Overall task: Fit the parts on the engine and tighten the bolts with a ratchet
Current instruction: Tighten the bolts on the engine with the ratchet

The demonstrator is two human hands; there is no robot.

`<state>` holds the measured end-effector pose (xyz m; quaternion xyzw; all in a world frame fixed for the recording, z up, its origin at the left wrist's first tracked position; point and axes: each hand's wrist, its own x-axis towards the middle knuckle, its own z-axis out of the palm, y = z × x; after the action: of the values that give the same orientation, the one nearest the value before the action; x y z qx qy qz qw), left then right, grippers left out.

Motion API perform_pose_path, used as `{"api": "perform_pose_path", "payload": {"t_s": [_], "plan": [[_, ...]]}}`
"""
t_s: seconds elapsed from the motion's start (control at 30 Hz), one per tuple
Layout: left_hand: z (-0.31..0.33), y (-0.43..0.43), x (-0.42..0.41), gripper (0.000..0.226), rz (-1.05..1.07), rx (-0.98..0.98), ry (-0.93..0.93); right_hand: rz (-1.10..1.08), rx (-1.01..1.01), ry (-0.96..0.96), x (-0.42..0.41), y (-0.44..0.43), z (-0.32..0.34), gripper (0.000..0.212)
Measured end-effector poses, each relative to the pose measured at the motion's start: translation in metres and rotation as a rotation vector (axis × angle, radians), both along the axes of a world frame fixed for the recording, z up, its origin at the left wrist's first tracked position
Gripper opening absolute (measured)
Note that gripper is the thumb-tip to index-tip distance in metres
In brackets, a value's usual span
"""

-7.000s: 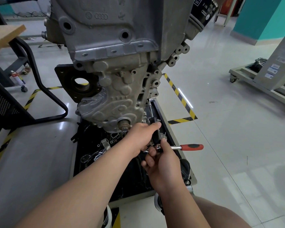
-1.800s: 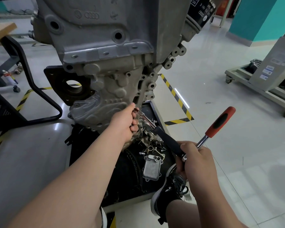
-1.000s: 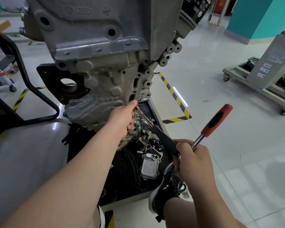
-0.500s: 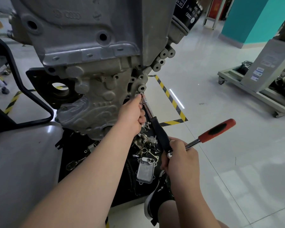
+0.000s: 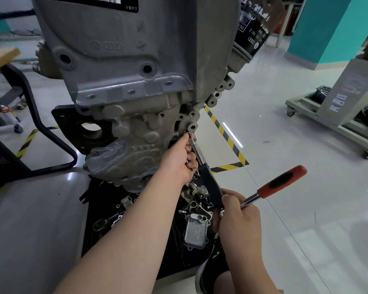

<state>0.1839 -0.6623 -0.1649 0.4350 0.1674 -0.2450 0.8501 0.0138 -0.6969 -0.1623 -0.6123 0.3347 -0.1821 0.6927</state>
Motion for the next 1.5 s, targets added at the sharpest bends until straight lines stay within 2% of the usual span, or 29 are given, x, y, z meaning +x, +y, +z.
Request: {"api": "perform_pose_path", "payload": {"t_s": [0.3,1.07,1.5], "plan": [[-0.0004,-0.0008,0.0003,0.022,-0.010,-0.019,-0.013,-0.004,0.000,0.009,0.0000,-0.0018,-0.0016,0.029],[0.0006,-0.0021,-0.0011,0.023,-0.014,-0.001,-0.018,0.034,0.017,-0.007,-0.0024,-0.0010,-0.0006,0.031],[-0.0007,0.0007,-0.0005,0.027,-0.017,-0.126,-0.034,0.080,-0.012,-0.002,-0.0027,-0.0053,-0.0007,0.032]]}}
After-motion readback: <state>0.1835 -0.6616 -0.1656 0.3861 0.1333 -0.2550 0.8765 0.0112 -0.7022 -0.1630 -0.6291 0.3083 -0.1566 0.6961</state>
